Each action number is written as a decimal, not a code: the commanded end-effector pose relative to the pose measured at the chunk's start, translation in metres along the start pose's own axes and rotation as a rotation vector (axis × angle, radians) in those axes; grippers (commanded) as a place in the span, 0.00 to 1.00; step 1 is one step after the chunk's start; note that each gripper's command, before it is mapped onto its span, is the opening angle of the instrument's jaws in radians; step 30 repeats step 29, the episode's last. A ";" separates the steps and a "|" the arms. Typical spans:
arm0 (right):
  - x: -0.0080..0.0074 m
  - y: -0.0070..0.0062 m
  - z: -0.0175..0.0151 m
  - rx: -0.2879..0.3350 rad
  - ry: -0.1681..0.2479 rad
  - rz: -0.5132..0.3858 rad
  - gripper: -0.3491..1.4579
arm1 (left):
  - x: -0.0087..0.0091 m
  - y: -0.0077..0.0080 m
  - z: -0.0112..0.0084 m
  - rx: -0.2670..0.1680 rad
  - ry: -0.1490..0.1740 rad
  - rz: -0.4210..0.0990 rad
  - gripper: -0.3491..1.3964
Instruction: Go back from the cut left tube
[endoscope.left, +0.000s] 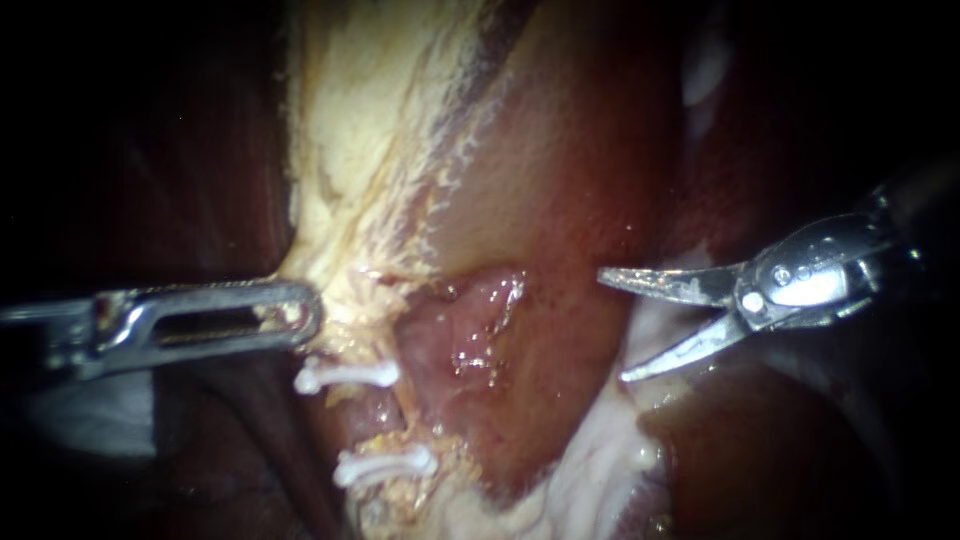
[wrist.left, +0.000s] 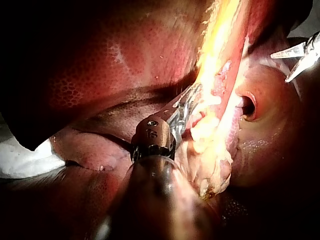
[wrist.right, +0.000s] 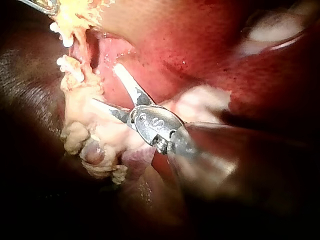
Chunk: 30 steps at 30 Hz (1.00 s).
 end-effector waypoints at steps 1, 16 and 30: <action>-0.0001 0.0000 0.0001 -0.001 0.000 0.001 0.98 | 0.0002 -0.0001 0.0006 0.001 0.000 0.002 0.00; 0.0000 0.0001 0.0002 -0.009 0.009 -0.002 0.98 | 0.0009 -0.0013 0.0056 0.012 0.008 0.004 0.00; 0.0001 0.0001 0.0002 -0.013 0.014 0.000 0.98 | 0.0010 -0.0013 0.0055 0.012 0.009 0.004 0.00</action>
